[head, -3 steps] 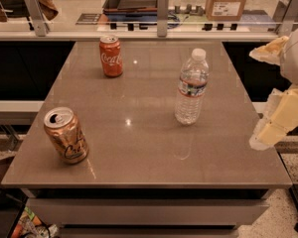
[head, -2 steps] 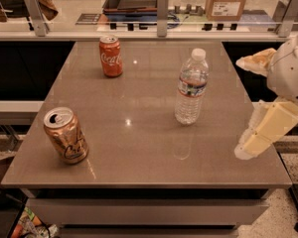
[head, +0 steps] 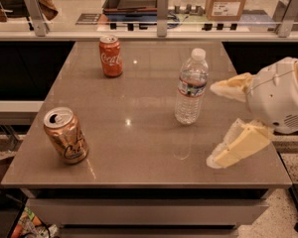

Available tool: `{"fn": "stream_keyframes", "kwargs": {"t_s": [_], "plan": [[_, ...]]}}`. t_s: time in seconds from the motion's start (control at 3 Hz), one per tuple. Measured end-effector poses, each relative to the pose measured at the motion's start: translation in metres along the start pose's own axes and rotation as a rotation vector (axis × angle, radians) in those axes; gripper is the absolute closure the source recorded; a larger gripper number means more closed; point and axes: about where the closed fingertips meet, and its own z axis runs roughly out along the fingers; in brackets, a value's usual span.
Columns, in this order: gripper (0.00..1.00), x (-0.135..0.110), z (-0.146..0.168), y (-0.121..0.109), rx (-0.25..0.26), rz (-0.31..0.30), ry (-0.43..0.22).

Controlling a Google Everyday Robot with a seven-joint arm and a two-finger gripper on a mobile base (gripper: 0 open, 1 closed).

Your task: Pick orange can

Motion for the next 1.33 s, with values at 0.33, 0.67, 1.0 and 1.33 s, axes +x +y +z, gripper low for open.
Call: {"fn": "stream_keyframes", "kwargs": {"t_s": [0.33, 0.67, 1.0, 1.33], "plan": [[0.39, -0.007, 0.013, 0.009, -0.011, -0.012, -0.054], [0.63, -0.015, 0.025, 0.015, -0.026, -0.026, -0.096], [0.65, -0.034, 0.049, 0.021, -0.061, -0.056, -0.122], [0.42, -0.053, 0.065, 0.027, -0.087, -0.094, -0.136]]}}
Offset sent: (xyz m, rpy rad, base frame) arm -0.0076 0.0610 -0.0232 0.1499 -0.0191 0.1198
